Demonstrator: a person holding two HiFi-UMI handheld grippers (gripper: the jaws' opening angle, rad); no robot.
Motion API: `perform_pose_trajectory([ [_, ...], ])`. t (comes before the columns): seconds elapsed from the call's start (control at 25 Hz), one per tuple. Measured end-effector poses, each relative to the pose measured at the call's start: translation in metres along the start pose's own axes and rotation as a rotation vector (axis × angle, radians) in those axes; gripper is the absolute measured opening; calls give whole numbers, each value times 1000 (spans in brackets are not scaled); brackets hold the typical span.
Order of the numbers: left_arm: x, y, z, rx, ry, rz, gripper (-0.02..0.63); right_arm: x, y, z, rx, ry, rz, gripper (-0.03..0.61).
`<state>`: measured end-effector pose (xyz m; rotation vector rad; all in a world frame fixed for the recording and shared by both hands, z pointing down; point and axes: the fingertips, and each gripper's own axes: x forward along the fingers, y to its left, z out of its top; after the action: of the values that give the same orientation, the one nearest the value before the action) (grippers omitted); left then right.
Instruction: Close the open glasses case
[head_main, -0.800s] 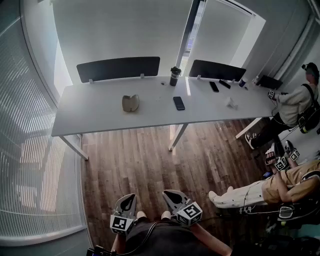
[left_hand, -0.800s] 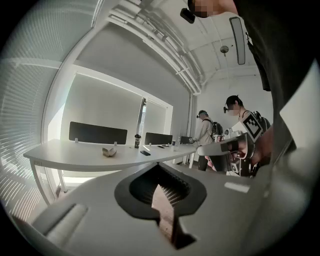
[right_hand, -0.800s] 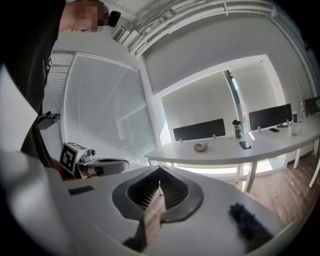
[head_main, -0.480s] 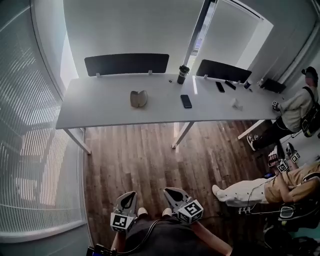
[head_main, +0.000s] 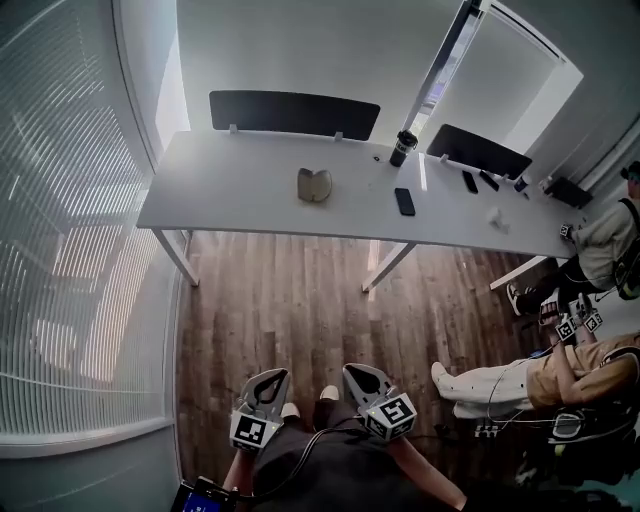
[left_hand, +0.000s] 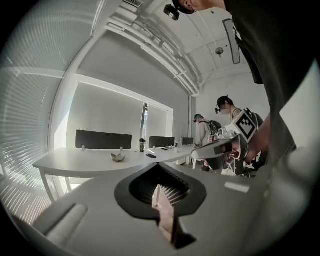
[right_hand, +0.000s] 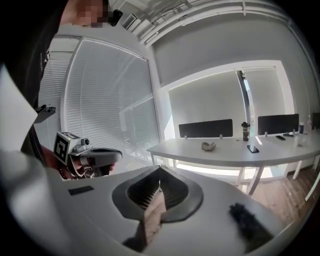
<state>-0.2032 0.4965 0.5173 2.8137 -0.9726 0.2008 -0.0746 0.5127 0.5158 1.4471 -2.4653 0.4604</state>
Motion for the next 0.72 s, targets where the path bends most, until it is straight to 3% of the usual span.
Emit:
perform_pose_trajectory([
  [0.32, -2, 14, -23, 5, 57, 7, 8, 24, -3, -6, 31, -10, 39, 6],
  [0.64, 47, 19, -16, 7, 89, 15, 8, 41, -61, -11, 75, -22, 29, 6],
  [0.72, 66, 22, -19, 51, 75, -1, 8, 48, -77, -5, 62, -28, 30, 6],
])
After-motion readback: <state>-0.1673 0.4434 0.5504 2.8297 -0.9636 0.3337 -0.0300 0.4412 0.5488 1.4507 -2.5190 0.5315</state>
